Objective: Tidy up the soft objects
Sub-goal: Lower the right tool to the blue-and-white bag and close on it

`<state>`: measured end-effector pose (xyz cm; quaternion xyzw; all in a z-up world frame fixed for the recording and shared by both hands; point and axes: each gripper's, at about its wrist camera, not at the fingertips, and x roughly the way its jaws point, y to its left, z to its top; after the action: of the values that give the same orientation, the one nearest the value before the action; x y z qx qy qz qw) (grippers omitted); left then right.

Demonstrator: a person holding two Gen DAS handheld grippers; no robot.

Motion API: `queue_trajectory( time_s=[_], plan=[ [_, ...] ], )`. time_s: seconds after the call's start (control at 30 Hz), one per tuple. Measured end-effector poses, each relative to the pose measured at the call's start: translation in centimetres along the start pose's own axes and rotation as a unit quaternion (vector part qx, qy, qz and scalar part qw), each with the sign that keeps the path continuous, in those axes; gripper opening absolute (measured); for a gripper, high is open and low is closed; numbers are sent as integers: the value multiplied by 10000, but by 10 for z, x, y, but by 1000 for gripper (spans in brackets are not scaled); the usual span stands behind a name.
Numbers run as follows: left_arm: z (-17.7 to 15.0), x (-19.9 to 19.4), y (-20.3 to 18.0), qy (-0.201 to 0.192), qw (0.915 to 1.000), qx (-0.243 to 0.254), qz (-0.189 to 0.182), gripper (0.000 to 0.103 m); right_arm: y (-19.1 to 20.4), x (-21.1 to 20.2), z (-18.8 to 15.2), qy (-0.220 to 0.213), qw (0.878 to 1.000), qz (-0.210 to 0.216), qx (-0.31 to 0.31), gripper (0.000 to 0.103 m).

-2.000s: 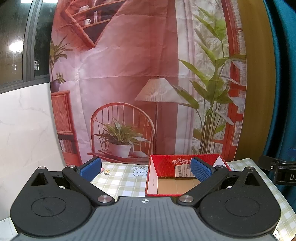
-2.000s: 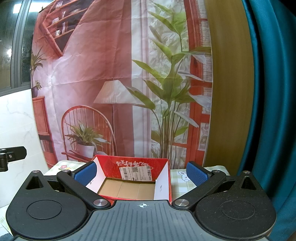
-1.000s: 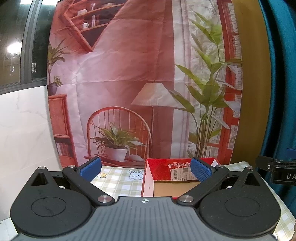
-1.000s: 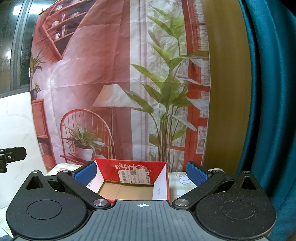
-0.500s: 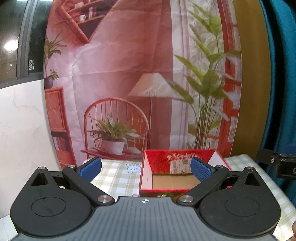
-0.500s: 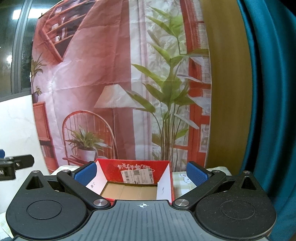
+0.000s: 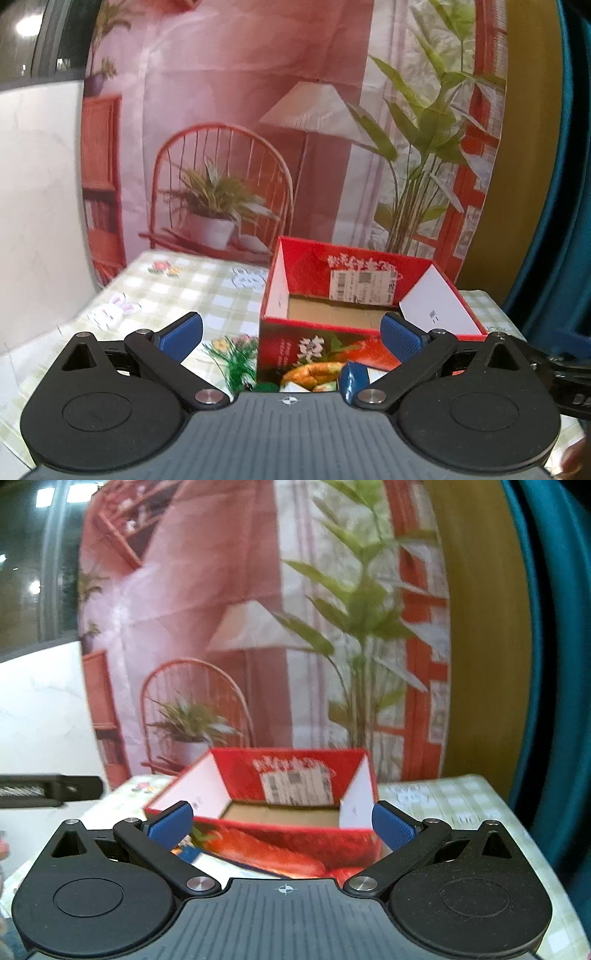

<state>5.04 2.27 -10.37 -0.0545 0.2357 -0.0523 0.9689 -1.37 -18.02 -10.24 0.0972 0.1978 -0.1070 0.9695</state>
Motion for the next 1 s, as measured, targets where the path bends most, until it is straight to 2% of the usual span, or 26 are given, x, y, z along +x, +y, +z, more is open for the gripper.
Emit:
queue_trajectory(
  time_s=[0.13,0.2,0.33,0.47,0.57,0.7,0.77,0.83,0.9,1.0],
  plan=[
    [-7,11,0,121,9993,247,267,103,-13,13,-18,126,9991,-126,380,103],
    [-10,19,1,282,9990,277,214,103,-20,18,-26,217,9979,-225,560,103],
    [-19,32,2,642,9975,252,137,103,-23,29,-39,443,9970,-409,492,103],
    [-29,40,-2,715,9964,435,126,103,-23,37,-49,808,9954,-134,503,103],
    [-38,47,-7,910,9939,614,74,99,-14,43,-56,1164,9925,-101,370,103],
    [-48,56,-11,1192,9903,691,-166,86,-3,46,-65,1444,9891,136,252,101],
    [-53,58,-13,1285,9883,749,-322,78,0,48,-70,1571,9872,206,197,94],
    [-57,60,-15,1356,9862,804,-508,64,0,52,-74,1704,9845,344,240,83],
    [-60,61,-14,1435,9840,813,-679,57,-1,55,-76,1815,9818,469,311,79],
    [-65,66,-12,1555,9810,657,-962,56,0,57,-79,1906,9789,659,323,68]
  ],
)
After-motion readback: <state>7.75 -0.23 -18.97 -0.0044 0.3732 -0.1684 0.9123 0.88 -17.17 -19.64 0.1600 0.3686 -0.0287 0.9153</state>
